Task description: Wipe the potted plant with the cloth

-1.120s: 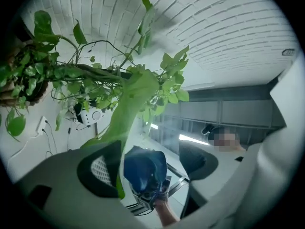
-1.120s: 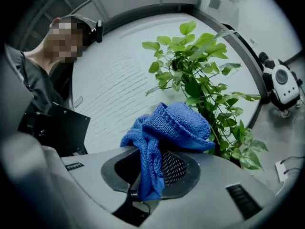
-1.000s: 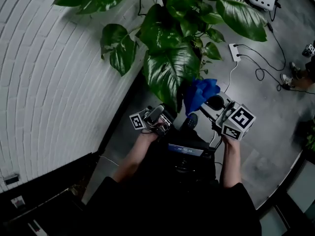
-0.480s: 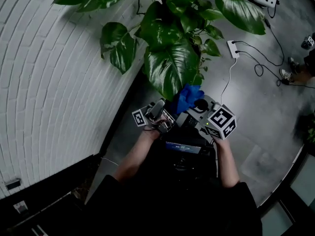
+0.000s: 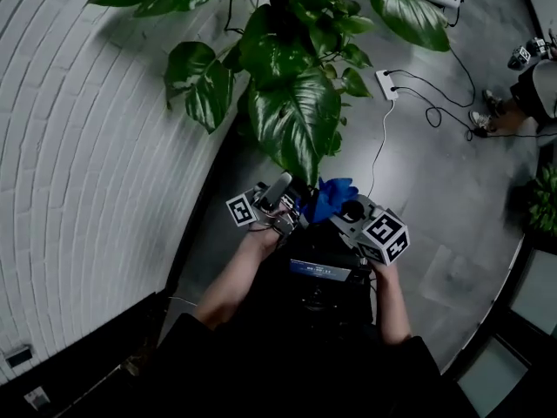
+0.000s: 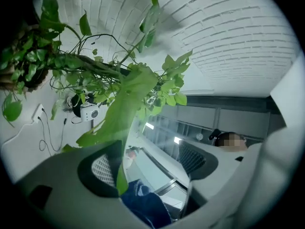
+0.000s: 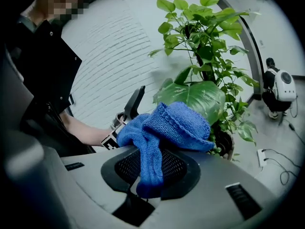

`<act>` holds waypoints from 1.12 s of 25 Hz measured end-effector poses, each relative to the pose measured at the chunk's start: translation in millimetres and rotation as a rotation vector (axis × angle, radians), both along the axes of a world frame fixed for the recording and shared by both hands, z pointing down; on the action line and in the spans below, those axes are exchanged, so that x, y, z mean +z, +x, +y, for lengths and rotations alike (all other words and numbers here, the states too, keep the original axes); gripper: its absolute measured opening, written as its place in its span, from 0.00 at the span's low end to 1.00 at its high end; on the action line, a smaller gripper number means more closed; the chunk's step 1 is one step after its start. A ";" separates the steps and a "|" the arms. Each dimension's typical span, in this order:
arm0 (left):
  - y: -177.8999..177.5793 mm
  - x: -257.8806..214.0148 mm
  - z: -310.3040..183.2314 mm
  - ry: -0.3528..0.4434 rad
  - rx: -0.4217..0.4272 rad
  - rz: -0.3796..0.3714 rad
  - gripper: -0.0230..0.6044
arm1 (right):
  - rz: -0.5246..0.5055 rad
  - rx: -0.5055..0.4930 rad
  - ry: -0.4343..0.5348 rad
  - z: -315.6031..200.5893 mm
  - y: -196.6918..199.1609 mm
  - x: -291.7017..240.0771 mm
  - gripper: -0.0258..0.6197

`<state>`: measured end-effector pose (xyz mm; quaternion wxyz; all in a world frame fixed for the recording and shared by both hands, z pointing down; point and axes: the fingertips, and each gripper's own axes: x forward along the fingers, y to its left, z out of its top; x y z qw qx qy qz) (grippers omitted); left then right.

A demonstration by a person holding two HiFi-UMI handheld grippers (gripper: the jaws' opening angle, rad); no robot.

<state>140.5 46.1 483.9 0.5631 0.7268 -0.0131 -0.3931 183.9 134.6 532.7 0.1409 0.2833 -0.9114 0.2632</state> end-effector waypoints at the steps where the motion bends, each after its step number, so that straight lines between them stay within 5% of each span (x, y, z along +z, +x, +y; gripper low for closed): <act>1: -2.9 3.9 2.2 0.008 0.001 -0.034 0.64 | -0.006 0.027 -0.010 6.8 3.3 -0.4 0.21; 7: -34.1 15.7 7.4 0.083 -0.030 -0.197 0.64 | -0.020 0.233 0.009 22.6 50.4 -29.5 0.21; 13: -73.6 -2.8 -17.1 0.142 -0.158 -0.265 0.64 | -0.054 0.301 0.175 -37.2 72.9 -93.5 0.21; 22: -44.1 -19.1 -85.1 0.201 -0.202 -0.333 0.76 | -0.063 0.056 0.302 -154.5 35.6 -126.6 0.21; 28: -20.8 -21.6 -117.9 0.238 -0.189 -0.378 0.76 | -0.045 -0.069 0.276 -215.9 17.3 -108.4 0.21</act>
